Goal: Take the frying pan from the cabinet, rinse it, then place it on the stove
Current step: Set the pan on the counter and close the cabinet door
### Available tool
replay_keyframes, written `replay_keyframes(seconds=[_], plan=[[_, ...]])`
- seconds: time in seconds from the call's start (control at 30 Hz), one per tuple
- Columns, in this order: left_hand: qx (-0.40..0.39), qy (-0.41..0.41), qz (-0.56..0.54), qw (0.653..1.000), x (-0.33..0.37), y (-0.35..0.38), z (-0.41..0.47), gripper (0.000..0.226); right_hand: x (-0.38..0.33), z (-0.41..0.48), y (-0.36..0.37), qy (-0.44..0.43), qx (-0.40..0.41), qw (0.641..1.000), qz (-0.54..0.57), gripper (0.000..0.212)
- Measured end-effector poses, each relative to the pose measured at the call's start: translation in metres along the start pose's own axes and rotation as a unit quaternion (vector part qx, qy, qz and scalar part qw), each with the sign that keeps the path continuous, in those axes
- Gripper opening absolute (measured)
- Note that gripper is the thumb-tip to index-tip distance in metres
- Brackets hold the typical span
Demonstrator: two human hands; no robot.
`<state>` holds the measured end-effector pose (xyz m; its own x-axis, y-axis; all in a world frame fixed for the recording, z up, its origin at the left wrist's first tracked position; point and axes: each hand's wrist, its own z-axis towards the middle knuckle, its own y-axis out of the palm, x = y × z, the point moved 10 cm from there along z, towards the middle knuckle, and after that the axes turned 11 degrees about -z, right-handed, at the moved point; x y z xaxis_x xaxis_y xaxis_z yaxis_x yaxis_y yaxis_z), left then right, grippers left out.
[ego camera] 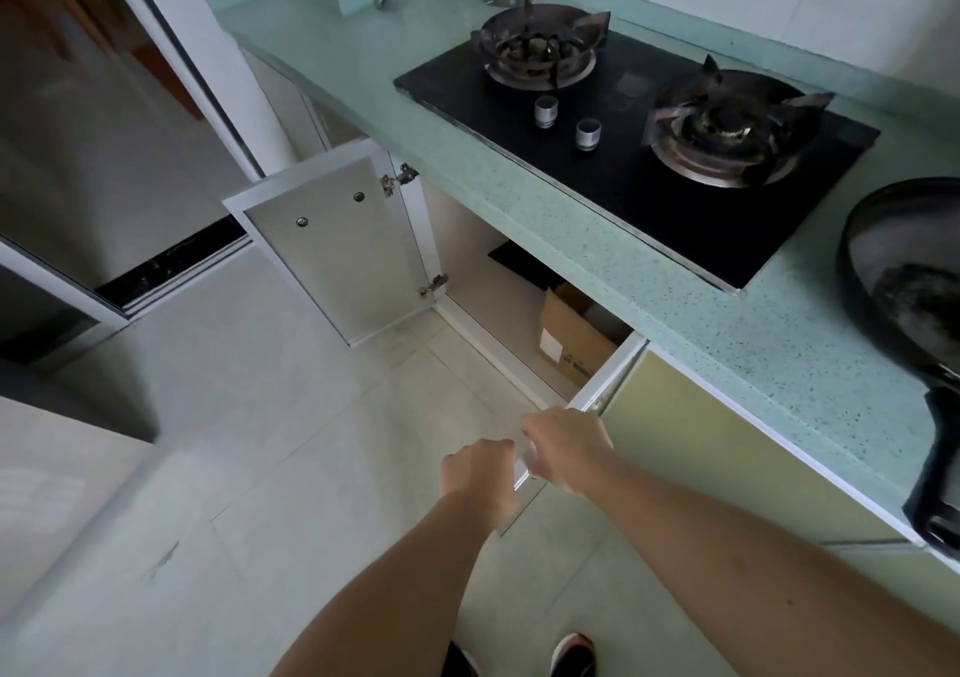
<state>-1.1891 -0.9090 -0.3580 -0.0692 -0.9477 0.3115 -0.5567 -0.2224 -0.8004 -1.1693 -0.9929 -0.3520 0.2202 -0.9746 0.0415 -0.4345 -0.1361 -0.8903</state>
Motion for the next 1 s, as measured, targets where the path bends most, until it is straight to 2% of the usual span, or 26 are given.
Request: replay_keyframes(seconds=[0.23, 0.37, 0.47, 0.53, 0.6, 0.73, 0.87, 1.0], plan=[[0.062, 0.027, -0.02, 0.998, -0.051, -0.064, 0.055, 0.032, -0.002, 0.058, -0.017, 0.129, -0.016, 0.987, 0.091, 0.04], [0.059, 0.041, -0.062, 0.995, -0.077, -0.096, 0.109, 0.031, -0.007, 0.104, -0.023, 0.194, -0.02, 0.962, 0.19, 0.037], [0.053, 0.101, -0.094, 0.989, -0.076, -0.116, 0.141, 0.04, 0.0, 0.135, -0.032, 0.232, -0.005, 0.94, 0.251, 0.032], [0.037, 0.14, -0.107, 0.984, -0.072, -0.123, 0.159, 0.054, 0.005, 0.155, -0.037, 0.229, -0.001, 0.935, 0.273, 0.046], [0.023, 0.155, -0.109, 0.982, -0.072, -0.13, 0.175, 0.057, 0.015, 0.171, -0.042, 0.236, 0.0, 0.932, 0.276, 0.06], [-0.008, 0.147, -0.118, 0.982, -0.076, -0.138, 0.199, 0.046, 0.027, 0.192, -0.043, 0.248, -0.02, 0.925, 0.287, 0.072], [-0.027, 0.117, -0.111, 0.986, -0.088, -0.156, 0.215, 0.037, 0.028, 0.207, -0.039, 0.248, -0.024, 0.906, 0.341, 0.072], [-0.023, 0.072, -0.113, 0.991, -0.109, -0.188, 0.229, 0.034, 0.049, 0.218, -0.049, 0.251, -0.012, 0.914, 0.319, 0.071]])
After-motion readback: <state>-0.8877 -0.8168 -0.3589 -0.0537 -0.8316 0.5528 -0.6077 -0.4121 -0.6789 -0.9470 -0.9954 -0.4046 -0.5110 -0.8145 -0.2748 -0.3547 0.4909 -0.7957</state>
